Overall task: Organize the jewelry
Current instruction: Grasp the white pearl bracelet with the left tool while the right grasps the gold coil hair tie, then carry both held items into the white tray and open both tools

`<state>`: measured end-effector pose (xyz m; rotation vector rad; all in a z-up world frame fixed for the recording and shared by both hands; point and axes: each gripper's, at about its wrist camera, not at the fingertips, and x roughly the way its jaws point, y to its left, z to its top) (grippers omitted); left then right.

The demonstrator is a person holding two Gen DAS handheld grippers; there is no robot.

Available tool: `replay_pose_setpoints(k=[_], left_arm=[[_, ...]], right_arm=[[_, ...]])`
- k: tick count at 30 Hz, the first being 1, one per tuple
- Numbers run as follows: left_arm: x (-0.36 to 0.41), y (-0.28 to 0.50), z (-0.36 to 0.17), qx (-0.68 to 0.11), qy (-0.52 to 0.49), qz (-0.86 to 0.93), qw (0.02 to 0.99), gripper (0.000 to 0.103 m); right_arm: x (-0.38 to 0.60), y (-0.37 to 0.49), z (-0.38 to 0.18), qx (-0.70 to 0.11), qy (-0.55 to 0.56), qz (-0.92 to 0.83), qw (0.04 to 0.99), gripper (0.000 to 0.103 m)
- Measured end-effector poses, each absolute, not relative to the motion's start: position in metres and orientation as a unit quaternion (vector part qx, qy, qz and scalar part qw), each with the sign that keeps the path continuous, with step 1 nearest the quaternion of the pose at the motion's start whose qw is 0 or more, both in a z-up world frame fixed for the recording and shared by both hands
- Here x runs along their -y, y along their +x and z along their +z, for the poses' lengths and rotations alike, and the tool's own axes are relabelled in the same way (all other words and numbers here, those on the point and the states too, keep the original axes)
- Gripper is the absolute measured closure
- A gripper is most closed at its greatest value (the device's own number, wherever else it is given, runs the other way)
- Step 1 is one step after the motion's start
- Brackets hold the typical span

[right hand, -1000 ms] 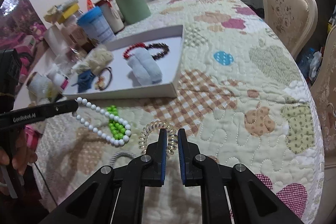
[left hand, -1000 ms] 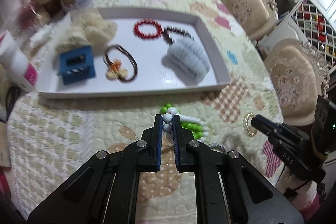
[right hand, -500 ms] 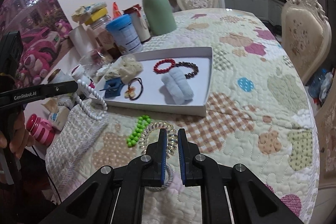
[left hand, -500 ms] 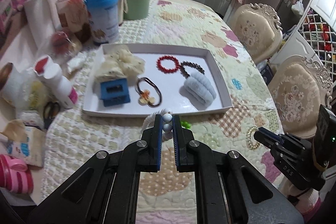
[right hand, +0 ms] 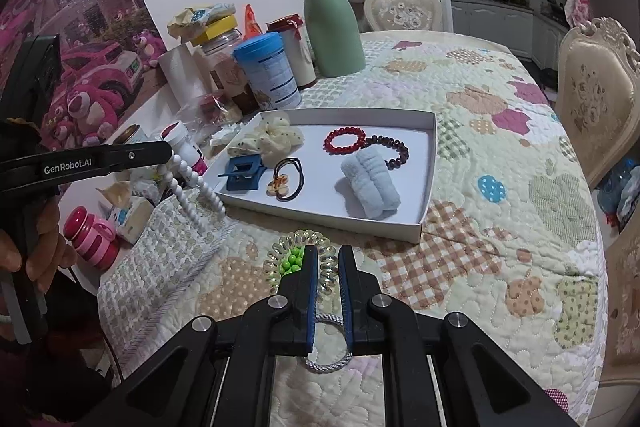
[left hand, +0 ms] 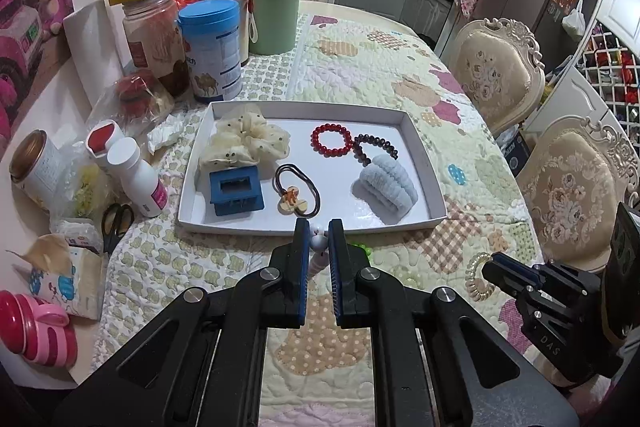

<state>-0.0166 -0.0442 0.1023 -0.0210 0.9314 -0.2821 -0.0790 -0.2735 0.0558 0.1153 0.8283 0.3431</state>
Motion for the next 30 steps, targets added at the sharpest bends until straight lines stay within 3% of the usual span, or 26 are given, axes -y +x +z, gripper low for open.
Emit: replay_pose_setpoints(k=[16, 30], left_arm=[[0.050, -0.001, 0.106, -0.450, -0.002, -0.136, 0.883, 0.095], [0.071, 0.057, 0.108, -0.450, 0.025, -0.144, 0.881, 0.095]], right_arm=[[0.265, -0.069, 0.054, -0.402, 0.060, 0.172, 0.897, 0.093], [0.250, -0.031, 0.045, -0.414, 0.056, 0.176, 0.891, 0.093]])
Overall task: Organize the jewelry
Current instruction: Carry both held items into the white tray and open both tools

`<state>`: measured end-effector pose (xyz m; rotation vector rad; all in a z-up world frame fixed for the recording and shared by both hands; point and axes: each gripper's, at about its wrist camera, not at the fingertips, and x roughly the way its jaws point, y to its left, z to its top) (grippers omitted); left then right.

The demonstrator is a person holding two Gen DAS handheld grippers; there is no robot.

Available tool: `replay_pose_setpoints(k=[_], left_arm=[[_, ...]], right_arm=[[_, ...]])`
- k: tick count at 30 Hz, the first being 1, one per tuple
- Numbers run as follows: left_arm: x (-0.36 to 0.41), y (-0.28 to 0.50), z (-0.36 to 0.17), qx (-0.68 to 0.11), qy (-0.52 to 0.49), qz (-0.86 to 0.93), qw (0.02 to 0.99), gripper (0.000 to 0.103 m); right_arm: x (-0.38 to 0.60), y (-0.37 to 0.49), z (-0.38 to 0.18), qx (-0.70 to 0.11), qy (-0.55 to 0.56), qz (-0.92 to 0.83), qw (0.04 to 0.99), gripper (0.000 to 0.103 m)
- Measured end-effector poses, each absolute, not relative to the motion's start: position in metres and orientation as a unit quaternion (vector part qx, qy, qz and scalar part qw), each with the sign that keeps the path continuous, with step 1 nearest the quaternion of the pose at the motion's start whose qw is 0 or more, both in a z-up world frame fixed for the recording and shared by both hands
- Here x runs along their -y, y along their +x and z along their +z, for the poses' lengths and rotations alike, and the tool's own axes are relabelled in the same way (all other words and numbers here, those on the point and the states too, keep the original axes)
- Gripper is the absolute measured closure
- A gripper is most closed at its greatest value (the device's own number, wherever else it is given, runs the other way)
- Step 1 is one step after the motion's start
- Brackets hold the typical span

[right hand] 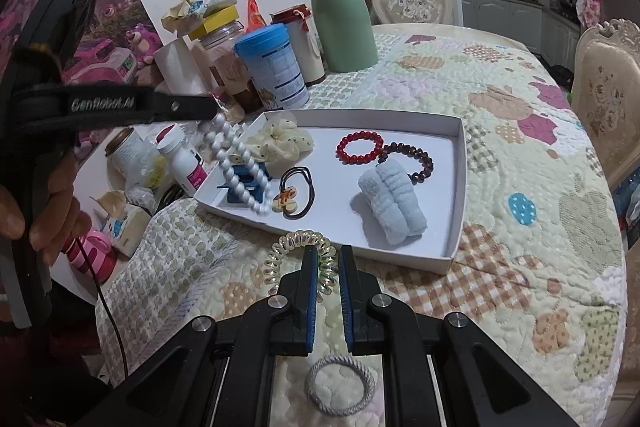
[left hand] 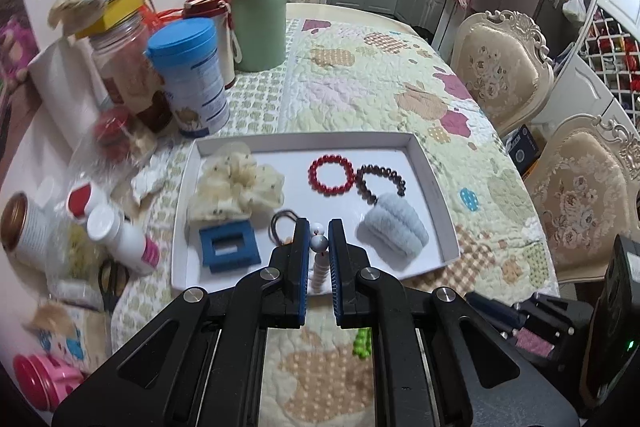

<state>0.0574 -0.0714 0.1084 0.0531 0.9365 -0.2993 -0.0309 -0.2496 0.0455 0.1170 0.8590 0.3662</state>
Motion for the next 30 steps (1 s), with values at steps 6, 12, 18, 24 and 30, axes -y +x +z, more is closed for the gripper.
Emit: replay_pose_setpoints(k=[6, 12, 18, 24, 30], left_arm=[[0.086, 0.096, 0.105, -0.456, 0.034, -0.153, 0.876, 0.095], [0.100, 0.134, 0.084, -0.475, 0.038, -0.161, 0.864, 0.095], [0.093, 0.176, 0.049, -0.496, 0.054, -0.128, 0.857, 0.095], [0.076, 0.212, 0.024, -0.505, 0.054, -0.092, 0.857, 0.095], [0.072, 0.235, 0.009, -0.510, 0.041, -0.080, 0.855, 0.095]], right_arm=[[0.244, -0.007, 0.036, -0.425, 0.064, 0.175, 0.886, 0.093], [0.236, 0.017, 0.026, -0.439, 0.063, 0.174, 0.879, 0.093], [0.224, 0.045, 0.010, -0.459, 0.064, 0.178, 0.868, 0.093], [0.214, 0.078, -0.010, -0.478, 0.064, 0.168, 0.860, 0.093], [0.208, 0.107, -0.033, -0.498, 0.056, 0.146, 0.853, 0.093]])
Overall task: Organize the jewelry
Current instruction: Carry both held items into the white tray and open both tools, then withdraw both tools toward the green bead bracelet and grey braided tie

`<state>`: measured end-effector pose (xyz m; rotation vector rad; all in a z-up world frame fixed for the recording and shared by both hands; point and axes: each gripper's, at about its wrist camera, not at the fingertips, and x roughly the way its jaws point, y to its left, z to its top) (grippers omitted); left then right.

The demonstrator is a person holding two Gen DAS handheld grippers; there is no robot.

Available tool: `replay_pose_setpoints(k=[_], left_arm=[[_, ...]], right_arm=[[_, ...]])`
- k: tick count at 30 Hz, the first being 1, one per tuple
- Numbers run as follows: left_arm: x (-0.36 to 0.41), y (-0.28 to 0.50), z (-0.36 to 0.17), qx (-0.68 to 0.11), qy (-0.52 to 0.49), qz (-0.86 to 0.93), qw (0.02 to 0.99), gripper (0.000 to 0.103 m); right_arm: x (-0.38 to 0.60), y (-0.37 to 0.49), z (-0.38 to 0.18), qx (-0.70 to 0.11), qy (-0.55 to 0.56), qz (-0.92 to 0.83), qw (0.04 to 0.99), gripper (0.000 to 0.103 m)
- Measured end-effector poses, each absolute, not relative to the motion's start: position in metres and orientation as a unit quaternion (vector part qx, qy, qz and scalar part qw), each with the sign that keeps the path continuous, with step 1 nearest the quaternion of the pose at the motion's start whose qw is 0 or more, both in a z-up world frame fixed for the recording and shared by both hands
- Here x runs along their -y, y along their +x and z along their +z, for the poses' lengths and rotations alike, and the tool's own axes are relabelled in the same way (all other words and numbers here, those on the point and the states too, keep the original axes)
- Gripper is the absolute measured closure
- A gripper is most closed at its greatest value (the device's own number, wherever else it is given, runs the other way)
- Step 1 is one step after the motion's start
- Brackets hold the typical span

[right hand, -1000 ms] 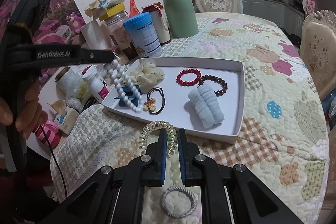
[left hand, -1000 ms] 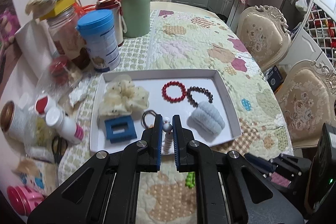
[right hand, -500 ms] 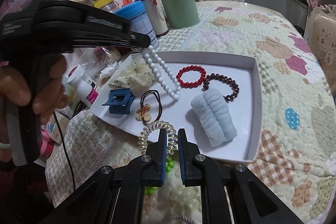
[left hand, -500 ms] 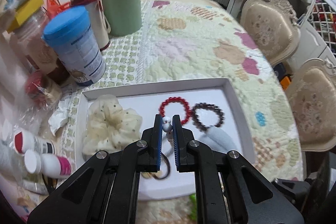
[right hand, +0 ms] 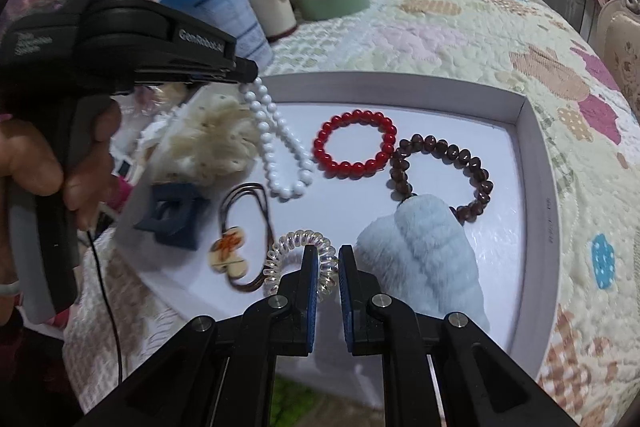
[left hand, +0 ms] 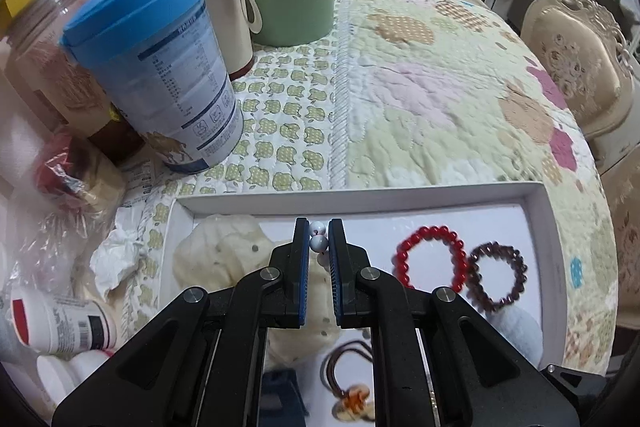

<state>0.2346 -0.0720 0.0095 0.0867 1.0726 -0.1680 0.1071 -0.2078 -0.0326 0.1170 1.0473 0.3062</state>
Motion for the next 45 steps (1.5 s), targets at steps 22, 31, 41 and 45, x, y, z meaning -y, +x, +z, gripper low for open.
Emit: replay_pose_setpoints(k=[22, 31, 41, 45], left_arm=[[0.053, 0.162, 0.025, -0.514, -0.002, -0.095, 0.853, 0.060], [0.052, 0.110, 0.041, -0.493, -0.003, -0.089, 0.866, 0.060], [0.056, 0.051, 0.046, -0.482, -0.008, -0.081, 0.872, 0.060], [0.055, 0.029, 0.046, -0.489, -0.020, -0.083, 0.868, 0.060]], right_arm=[[0.224, 0.073, -0.002, -0.467, 0.100, 0.136, 0.868, 0.076], [0.234, 0.041, 0.019, -0.453, 0.093, 0.113, 0.879, 0.070], [0.244, -0.008, 0.029, -0.445, 0.081, 0.104, 0.886, 0.068], [0.247, -0.029, 0.031, -0.445, 0.075, 0.105, 0.886, 0.068]])
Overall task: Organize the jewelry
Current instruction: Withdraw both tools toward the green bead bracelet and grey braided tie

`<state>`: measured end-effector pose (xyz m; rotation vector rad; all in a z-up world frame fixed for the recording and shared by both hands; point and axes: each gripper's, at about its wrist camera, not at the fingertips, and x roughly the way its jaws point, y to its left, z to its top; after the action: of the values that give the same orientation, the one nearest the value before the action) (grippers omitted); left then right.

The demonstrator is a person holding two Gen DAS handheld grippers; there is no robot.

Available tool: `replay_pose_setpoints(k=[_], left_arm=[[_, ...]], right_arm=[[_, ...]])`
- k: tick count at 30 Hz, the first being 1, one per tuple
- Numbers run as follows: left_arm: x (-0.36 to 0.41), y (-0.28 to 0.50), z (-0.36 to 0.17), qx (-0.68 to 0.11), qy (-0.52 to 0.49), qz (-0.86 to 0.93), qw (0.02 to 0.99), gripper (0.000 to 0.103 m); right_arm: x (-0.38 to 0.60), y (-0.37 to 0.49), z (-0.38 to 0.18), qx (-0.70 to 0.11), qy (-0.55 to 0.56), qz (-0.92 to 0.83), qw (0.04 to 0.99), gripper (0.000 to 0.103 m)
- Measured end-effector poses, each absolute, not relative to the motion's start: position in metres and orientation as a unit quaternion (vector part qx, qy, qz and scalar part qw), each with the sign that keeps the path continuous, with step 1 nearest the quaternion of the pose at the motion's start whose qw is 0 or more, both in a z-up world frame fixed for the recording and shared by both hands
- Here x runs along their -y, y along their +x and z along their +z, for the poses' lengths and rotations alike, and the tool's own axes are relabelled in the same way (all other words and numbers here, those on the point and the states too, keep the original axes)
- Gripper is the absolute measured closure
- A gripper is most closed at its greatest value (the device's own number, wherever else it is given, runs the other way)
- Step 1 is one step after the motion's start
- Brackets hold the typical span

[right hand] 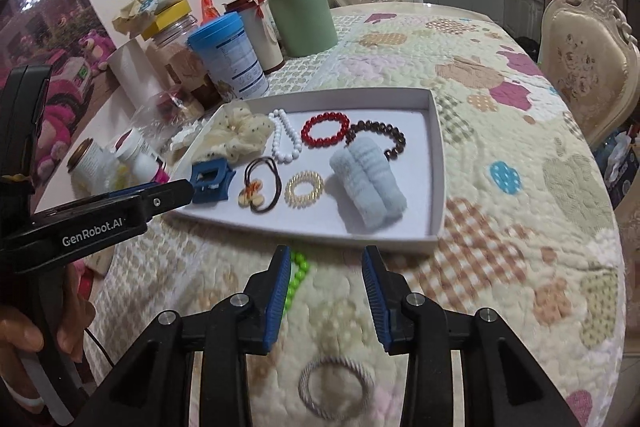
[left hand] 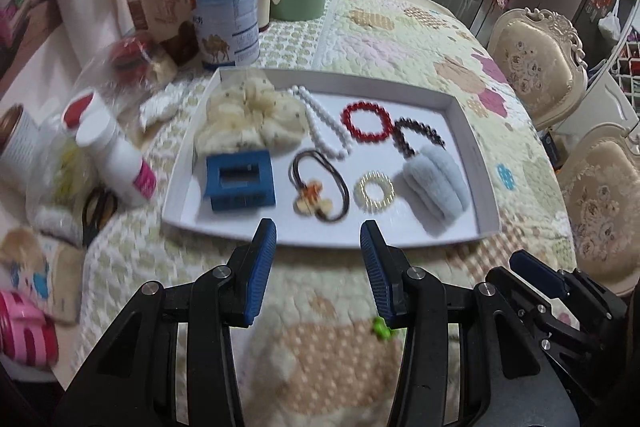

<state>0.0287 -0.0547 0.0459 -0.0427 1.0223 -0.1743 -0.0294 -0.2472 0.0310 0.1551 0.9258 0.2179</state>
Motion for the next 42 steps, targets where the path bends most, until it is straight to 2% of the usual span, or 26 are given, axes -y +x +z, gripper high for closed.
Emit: replay_pose_setpoints(k=[15, 17, 19, 42], left_arm=[[0.054, -0.046, 0.039, -0.520, -0.052, -0.104, 0.846, 0.059], [0.057, -0.052, 0.039, -0.525, -0.055, -0.113, 0.841, 0.052], [0.059, -0.058, 0.038, -0.528, -0.057, -0.118, 0.839, 0.050], [0.074, -0.079, 0.023, -0.554, -0.051, -0.117, 0.823, 0.049]], right_arm=[[0.262, -0.101, 0.040, -0.430, 0.049, 0.107, 0.895, 0.067], [0.264, -0.109, 0.041, -0.428, 0.047, 0.111, 0.896, 0.067], [0.266, -0.114, 0.040, -0.427, 0.048, 0.112, 0.896, 0.067], [0.296, -0.128, 0.004, -0.456, 0.084, 0.111, 0.879, 0.065]])
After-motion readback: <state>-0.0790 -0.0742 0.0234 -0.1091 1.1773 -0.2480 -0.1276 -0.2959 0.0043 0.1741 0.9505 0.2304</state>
